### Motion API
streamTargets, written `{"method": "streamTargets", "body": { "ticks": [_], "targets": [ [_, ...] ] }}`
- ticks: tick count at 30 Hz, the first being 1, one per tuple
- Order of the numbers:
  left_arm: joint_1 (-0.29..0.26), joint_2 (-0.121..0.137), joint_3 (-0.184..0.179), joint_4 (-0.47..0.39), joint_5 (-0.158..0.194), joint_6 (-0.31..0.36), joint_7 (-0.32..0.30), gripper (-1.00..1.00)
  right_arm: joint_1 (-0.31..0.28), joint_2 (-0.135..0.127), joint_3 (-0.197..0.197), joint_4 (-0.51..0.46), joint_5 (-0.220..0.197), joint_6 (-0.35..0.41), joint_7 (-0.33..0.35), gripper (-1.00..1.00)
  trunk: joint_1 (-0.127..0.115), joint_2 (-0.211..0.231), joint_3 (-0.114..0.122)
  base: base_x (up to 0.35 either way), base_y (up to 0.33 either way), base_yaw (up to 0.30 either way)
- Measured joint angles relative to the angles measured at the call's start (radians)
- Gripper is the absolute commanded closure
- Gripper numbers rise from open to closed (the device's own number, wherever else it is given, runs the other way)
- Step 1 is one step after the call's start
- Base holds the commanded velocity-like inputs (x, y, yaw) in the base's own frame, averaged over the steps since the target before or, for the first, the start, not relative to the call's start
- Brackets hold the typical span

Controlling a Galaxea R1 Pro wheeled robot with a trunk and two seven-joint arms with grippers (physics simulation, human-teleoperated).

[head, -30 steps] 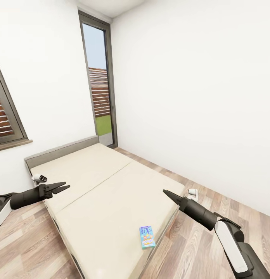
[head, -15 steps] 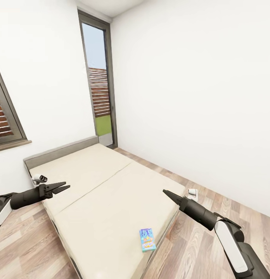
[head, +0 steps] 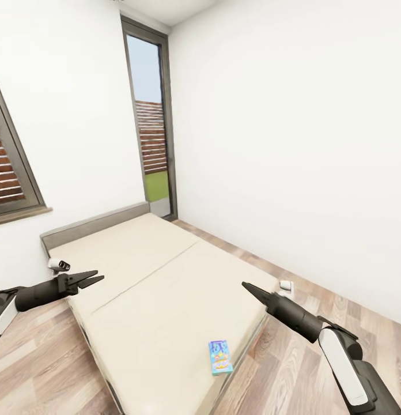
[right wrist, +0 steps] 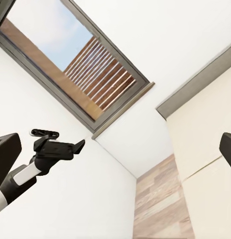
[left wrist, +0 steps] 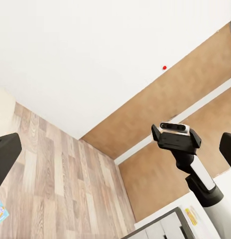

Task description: Put all the toys in the child's room - the three board games (two on the bed and one on the table), the two jigsaw puzzles on the table, and the tennis ball on the table - inside the toy box on the table in the child's room.

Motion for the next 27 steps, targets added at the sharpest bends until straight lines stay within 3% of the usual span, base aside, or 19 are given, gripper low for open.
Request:
{"method": "streamTargets", "body": {
  "ticks": [15,27],
  "targets": [
    [0.000,-0.001,-0.001,0.000,0.000,-0.001,0.000,-1.00,0.000,0.000,0.000,0.000,0.001,0.000,0.000,-1.00,0.000,0.000,0.000,0.000,-0.257,0.257],
    [0.000,-0.001,-0.002,0.000,0.000,-0.001,0.000,-1.00,0.000,0.000,0.000,0.001,0.001,0.000,0.000,-1.00,0.000,0.000,0.000,0.000,-0.293,0.048]
  ]
}}
